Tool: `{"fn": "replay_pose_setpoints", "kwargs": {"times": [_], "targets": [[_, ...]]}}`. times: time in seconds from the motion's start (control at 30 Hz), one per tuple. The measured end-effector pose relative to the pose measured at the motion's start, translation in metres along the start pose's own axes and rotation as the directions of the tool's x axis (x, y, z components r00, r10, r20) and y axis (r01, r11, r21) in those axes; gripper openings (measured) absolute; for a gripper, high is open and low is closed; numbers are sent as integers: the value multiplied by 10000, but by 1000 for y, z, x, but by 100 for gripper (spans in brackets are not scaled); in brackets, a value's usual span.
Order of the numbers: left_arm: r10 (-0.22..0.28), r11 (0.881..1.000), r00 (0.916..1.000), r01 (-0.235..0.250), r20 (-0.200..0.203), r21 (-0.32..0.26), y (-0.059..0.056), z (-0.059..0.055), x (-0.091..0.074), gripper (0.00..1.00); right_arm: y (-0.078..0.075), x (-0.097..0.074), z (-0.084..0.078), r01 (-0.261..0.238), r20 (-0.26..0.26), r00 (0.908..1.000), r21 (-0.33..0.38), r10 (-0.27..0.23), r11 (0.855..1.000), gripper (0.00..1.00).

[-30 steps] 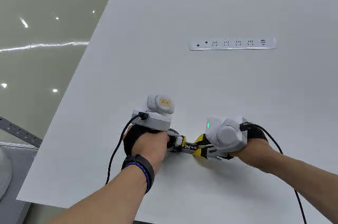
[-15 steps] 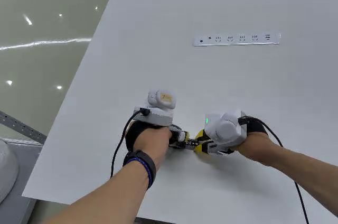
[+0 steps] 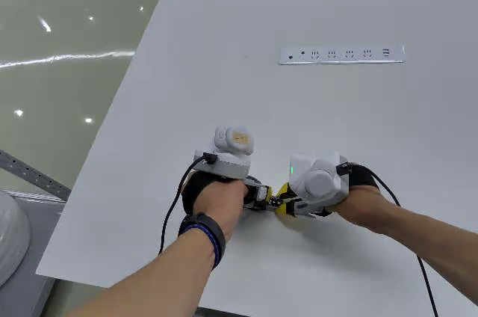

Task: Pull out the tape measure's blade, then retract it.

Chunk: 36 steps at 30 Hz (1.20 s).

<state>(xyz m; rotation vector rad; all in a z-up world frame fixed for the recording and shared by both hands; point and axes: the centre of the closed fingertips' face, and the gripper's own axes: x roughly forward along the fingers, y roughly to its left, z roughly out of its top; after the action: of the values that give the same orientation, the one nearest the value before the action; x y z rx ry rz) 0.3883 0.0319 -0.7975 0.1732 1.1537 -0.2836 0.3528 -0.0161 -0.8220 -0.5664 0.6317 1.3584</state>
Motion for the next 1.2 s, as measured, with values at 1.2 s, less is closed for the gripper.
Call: {"fn": "replay_pose_setpoints", "kwargs": {"times": [1.2], "targets": [[-20,9997,10000,21,45,-232,2,0,0,61,-2,3,0,-274,-158,9995,143,276,9995,12]]}}
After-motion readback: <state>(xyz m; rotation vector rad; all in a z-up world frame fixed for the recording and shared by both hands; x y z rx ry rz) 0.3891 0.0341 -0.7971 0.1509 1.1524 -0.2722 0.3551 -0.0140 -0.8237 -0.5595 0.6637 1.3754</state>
